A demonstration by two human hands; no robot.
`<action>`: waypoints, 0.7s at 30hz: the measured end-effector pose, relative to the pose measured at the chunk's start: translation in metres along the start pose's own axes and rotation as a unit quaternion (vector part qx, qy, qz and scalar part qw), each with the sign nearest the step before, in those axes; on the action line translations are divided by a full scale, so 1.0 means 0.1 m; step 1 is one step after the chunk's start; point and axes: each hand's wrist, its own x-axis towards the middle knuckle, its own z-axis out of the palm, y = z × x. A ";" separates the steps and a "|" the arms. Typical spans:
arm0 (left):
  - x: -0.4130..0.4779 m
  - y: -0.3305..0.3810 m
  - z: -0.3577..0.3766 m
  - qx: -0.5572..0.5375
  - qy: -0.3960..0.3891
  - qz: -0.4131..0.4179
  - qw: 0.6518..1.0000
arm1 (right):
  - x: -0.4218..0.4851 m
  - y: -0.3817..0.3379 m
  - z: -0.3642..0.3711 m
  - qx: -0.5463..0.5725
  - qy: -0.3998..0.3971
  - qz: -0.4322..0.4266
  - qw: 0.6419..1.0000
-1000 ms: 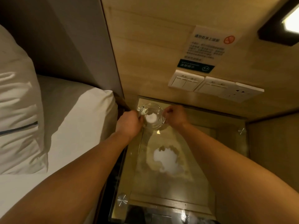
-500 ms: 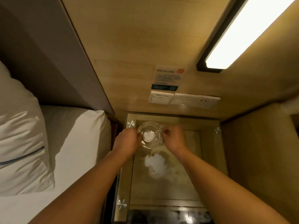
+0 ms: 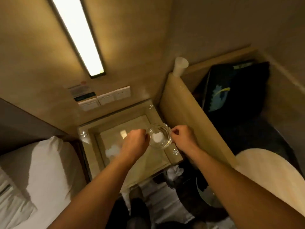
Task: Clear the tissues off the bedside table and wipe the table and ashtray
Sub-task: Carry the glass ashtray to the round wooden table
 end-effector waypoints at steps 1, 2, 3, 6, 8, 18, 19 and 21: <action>-0.05 0.23 0.04 0.007 -0.007 0.014 1.000 | -0.12 0.13 -0.20 0.000 0.019 0.006 1.000; -0.10 0.45 0.08 0.012 -0.013 0.030 0.999 | -0.23 0.27 -0.39 -0.002 0.036 0.010 0.999; -0.15 0.68 0.14 0.015 -0.022 0.044 0.999 | -0.34 0.43 -0.58 -0.002 0.051 0.014 0.999; -0.32 1.36 0.33 0.023 -0.050 0.071 0.996 | -0.69 0.93 -1.09 0.006 0.085 0.026 0.996; -0.45 1.80 0.50 0.030 -0.066 0.092 0.993 | -0.95 1.27 -1.41 0.014 0.108 0.044 0.993; -1.10 3.69 1.86 0.095 -0.147 0.223 0.959 | -2.19 3.13 -2.53 0.057 0.177 0.161 0.969; -1.16 3.85 2.03 0.096 -0.155 0.238 0.954 | -2.30 3.32 -2.60 0.057 0.185 0.178 0.965; -1.28 4.13 2.38 0.095 -0.173 0.251 0.948 | -2.49 3.68 -2.72 0.060 0.199 0.213 0.955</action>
